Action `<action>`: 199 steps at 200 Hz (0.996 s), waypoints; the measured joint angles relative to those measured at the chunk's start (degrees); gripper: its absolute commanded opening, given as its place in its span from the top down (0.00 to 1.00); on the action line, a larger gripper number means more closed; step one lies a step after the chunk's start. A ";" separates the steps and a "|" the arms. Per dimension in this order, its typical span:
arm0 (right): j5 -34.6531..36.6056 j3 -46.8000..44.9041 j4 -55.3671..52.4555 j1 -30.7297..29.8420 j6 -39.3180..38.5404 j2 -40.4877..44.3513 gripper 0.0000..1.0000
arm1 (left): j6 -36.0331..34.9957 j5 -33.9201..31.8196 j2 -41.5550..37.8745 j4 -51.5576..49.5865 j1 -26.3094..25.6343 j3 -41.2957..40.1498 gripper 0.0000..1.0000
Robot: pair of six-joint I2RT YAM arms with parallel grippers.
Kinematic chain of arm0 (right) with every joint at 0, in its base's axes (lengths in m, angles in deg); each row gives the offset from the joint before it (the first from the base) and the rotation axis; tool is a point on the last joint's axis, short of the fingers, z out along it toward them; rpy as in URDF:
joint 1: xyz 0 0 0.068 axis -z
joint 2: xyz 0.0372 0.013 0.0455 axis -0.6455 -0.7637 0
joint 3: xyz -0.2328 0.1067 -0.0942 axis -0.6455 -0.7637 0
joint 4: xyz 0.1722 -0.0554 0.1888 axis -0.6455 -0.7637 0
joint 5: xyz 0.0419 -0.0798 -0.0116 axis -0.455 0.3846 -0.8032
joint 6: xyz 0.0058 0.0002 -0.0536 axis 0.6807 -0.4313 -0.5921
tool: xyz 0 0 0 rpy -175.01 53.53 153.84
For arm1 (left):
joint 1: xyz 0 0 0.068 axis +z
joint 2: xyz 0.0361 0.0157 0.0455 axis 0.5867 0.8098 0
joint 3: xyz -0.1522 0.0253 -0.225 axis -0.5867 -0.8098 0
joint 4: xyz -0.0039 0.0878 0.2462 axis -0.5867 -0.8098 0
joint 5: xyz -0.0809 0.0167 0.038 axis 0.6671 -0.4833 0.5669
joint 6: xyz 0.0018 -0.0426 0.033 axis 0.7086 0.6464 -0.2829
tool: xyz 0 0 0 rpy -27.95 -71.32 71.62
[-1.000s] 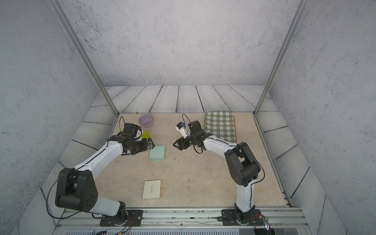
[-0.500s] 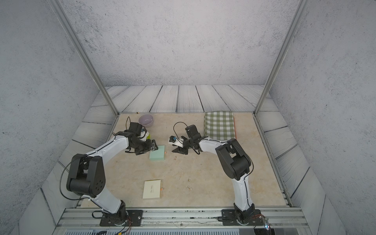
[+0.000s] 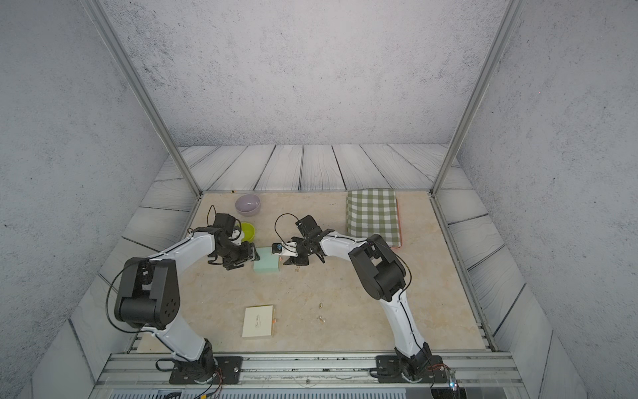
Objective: Place the earrings into the drawer-style jewelry box
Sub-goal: Open the drawer in the jewelry box.
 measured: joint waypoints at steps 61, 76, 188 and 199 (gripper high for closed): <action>4.15 5.84 -5.73 -0.72 -1.64 -3.50 0.56 | 0.61 1.46 1.11 0.96 0.09 -0.26 0.30; 4.90 7.37 -7.15 -1.16 -1.86 -4.33 0.56 | 0.66 1.73 1.11 1.16 0.09 -0.48 0.31; 8.09 11.32 -10.12 -3.21 -2.05 -5.42 0.62 | 0.63 2.32 2.05 2.58 0.09 -1.51 0.33; 8.33 11.34 -10.10 -3.28 -2.19 -5.51 0.63 | 0.63 2.34 2.10 2.73 0.09 -1.51 0.33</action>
